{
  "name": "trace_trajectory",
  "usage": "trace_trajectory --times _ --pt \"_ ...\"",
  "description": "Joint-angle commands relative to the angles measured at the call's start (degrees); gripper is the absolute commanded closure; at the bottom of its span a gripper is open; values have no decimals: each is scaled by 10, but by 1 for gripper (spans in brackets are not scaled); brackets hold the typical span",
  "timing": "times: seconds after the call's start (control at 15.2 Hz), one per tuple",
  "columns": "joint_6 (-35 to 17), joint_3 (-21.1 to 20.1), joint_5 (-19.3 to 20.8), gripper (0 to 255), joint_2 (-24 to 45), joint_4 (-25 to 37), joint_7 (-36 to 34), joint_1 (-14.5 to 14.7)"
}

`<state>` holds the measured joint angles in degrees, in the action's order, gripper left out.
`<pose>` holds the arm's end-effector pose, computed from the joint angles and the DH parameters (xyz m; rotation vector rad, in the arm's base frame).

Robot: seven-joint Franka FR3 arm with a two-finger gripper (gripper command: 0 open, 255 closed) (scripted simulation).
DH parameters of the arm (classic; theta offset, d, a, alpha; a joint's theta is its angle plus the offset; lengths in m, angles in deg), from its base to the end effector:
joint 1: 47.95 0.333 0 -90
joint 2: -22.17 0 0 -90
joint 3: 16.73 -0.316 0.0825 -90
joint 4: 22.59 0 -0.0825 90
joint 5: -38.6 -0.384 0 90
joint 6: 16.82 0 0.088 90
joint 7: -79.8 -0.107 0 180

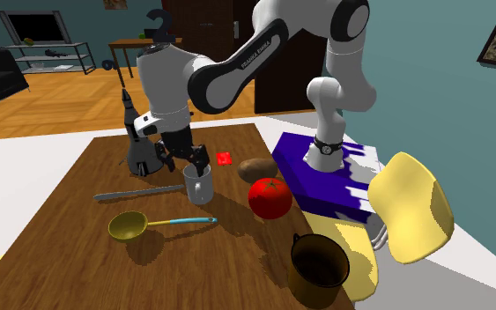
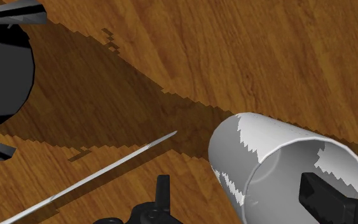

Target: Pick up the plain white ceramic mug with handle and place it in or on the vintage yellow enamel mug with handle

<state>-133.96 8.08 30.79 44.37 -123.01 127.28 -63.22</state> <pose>0.5094 -0.3888 0.3618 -3.1268 -0.1361 0.1082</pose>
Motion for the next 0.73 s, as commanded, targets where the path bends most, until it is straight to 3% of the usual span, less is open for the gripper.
trace_trajectory --times 0.0,0.13,0.2,0.66 --pt "0 0 0 0 0 0 0 0" --pt "0 0 0 0 0 0 0 0" --pt "0 0 0 255 0 0 0 0" --pt "0 0 0 255 0 0 0 0"
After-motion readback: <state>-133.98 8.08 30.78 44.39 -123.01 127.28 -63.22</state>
